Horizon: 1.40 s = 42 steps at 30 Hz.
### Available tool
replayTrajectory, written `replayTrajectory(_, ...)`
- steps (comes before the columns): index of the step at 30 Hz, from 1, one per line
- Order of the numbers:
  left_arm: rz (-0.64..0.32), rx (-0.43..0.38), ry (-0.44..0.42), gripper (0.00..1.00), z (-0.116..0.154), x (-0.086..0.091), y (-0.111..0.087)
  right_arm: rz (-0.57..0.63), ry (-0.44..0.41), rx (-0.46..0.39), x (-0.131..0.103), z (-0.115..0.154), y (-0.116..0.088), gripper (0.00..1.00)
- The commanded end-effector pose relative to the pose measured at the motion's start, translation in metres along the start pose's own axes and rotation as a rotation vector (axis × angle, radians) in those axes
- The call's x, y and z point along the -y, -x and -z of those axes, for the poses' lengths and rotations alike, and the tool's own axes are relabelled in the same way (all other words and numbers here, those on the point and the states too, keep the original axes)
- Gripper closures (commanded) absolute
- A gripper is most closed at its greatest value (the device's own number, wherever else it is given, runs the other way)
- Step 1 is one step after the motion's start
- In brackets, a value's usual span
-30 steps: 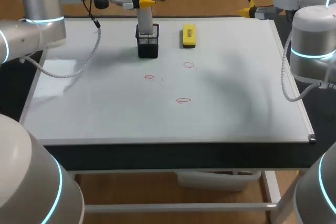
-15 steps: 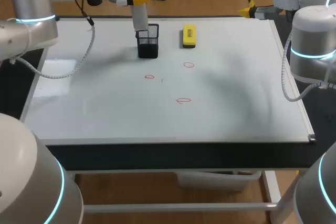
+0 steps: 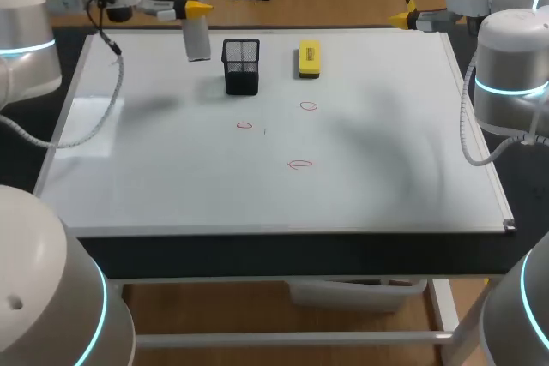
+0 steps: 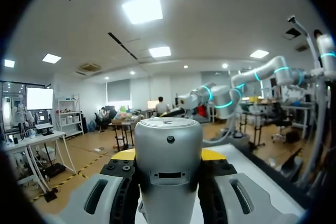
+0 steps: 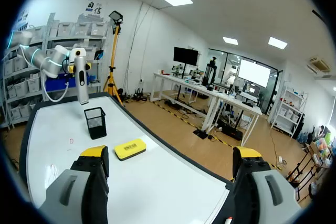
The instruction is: Pick up the inspection probe, press it on each red-marked spot on the whiteboard one by one, put down the probe, pick up the eraser, and wipe off all the red marks.
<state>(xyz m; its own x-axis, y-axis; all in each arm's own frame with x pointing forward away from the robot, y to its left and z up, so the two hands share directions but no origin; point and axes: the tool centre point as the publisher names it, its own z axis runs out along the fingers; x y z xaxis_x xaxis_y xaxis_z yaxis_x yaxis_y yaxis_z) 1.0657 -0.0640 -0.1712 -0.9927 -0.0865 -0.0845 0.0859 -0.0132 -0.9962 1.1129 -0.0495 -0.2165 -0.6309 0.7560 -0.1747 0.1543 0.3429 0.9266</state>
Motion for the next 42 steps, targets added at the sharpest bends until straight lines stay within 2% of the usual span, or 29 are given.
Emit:
replayTrajectory(1, -0.013, 0.091, 0.008, 1.0, 0.018, -0.003, -0.016, 0.0, -0.003, -0.001, 0.0, 0.0, 0.0, 0.0)
replayTrajectory(11, 0.008, 0.132, 0.031, 1.0, 0.049, -0.03, -0.019, 0.0, -0.003, -0.001, 0.0, 0.0, 0.0, 0.0)
replayTrajectory(21, 0.035, 0.157, 0.019, 1.0, 0.061, -0.046, -0.017, 0.0, -0.003, -0.001, 0.0, 0.0, 0.0, 0.0)
replayTrajectory(26, 0.05, 0.192, 0.048, 1.0, 0.065, -0.049, -0.017, 0.0, -0.003, -0.001, 0.0, 0.0, 0.0, 0.0)
replayTrajectory(42, 0.05, 0.192, 0.048, 1.0, 0.065, -0.049, -0.017, 0.0, -0.003, -0.001, 0.0, 0.0, 0.0, 0.0)
